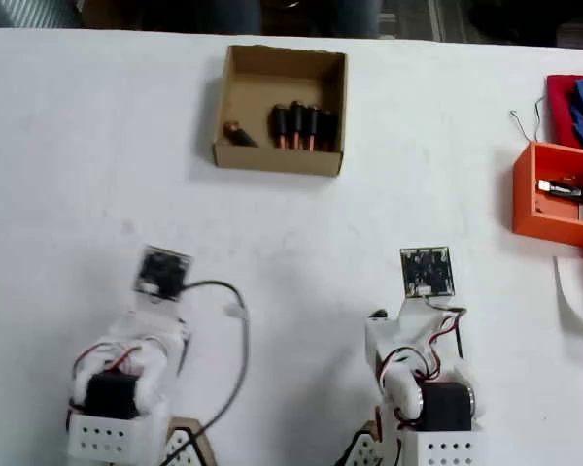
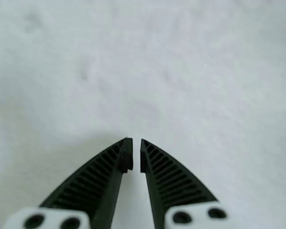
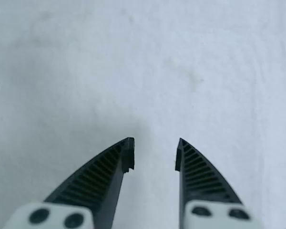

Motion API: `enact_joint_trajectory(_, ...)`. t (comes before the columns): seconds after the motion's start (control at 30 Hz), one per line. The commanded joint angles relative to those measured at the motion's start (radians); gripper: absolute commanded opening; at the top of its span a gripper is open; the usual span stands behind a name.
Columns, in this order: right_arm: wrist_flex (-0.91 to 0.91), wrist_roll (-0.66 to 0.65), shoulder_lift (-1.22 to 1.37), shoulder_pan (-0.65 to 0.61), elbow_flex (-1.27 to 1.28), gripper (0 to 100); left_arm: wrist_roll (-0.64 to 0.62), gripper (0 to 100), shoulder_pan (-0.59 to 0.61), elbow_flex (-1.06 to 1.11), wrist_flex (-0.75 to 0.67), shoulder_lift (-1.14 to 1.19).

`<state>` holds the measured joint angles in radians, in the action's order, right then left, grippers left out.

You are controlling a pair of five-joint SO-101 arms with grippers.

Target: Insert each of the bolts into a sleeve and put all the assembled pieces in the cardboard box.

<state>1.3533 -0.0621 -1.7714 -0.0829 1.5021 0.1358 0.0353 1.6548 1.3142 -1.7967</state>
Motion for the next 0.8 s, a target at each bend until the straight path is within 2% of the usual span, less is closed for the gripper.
enact_joint_trajectory(0.0,-0.01,0.011,0.007,0.012,-0.006,13.6,0.002,6,0.0,0.004,-0.018,-0.02)
enact_joint_trajectory(0.2,-0.035,0.011,0.007,0.002,0.017,13.9,0.008,6,0.087,-0.007,-0.012,-0.02)
enact_joint_trajectory(0.33,-0.099,0.021,0.007,0.002,0.184,13.9,0.006,6,0.141,-0.016,-0.005,-0.02)
enact_joint_trajectory(0.47,-0.107,0.018,0.007,0.01,0.193,13.8,0.003,6,0.201,0.038,-0.032,-0.017)
enact_joint_trajectory(0.77,-0.107,0.017,0.007,0.01,0.193,13.8,0.003,6,0.213,0.041,-0.031,-0.017)
